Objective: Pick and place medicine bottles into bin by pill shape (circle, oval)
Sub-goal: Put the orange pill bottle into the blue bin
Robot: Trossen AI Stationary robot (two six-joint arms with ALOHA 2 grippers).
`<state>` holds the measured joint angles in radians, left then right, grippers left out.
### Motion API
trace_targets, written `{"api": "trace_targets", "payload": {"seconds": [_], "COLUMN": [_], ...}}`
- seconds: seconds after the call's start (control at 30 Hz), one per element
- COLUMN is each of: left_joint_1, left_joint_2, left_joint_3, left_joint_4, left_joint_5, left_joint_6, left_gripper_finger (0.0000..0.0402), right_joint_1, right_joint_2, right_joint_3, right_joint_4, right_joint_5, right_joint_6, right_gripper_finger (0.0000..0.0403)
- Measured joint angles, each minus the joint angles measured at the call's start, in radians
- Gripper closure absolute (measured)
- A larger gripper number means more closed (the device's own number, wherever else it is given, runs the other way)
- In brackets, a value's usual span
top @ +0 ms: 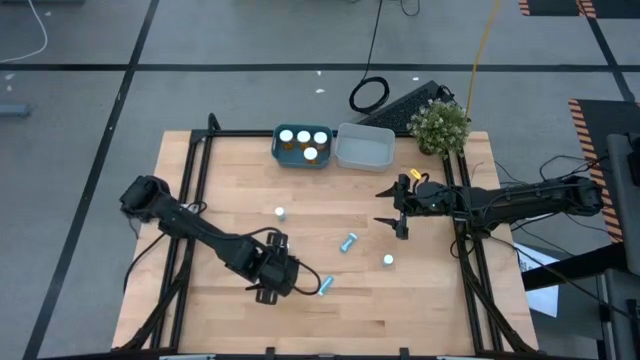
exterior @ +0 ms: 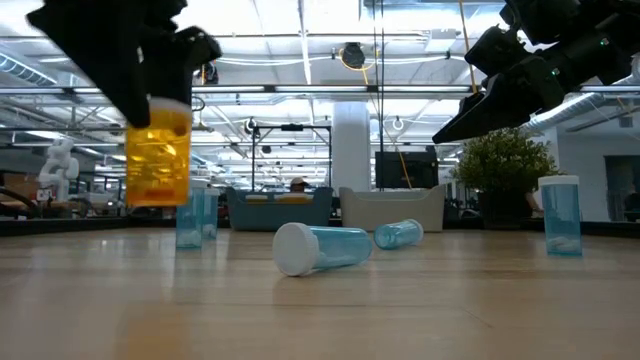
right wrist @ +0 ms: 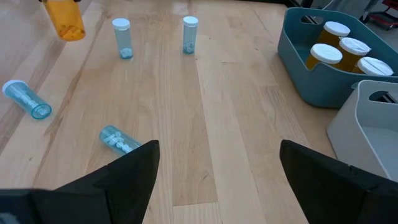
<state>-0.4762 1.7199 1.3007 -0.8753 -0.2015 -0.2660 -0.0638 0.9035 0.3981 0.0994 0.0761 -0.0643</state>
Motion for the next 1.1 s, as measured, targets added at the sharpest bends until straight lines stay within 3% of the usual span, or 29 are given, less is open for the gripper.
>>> {"api": "trace_targets", "payload": {"seconds": [0.17,0.5,0.9,1.1], "left_joint_1": [0.029,0.147,0.468,0.662], "left_joint_2": [0.000,0.000,0.000,0.000], "left_joint_3": [0.080,0.257,0.281,0.281], "left_joint_4": [-0.040,-0.170,-0.181,-0.156], "left_joint_5": [-0.013,-0.156,-0.168,-0.169], "left_joint_6": [0.094,0.373,0.649,0.715], "left_gripper_finger": [0.0181,0.0185,0.0180,0.0183], "right_joint_1": [0.000,0.000,0.000,0.000], "right_joint_2": [0.000,0.000,0.000,-0.001], "right_joint_3": [0.000,0.000,0.000,-0.012], "right_joint_4": [0.000,-0.001,-0.015,-0.003], "right_joint_5": [0.000,0.000,0.000,0.000], "right_joint_6": [0.000,0.026,0.045,0.036], "right_gripper_finger": [0.0078,0.0078,0.0078,0.0078]}}
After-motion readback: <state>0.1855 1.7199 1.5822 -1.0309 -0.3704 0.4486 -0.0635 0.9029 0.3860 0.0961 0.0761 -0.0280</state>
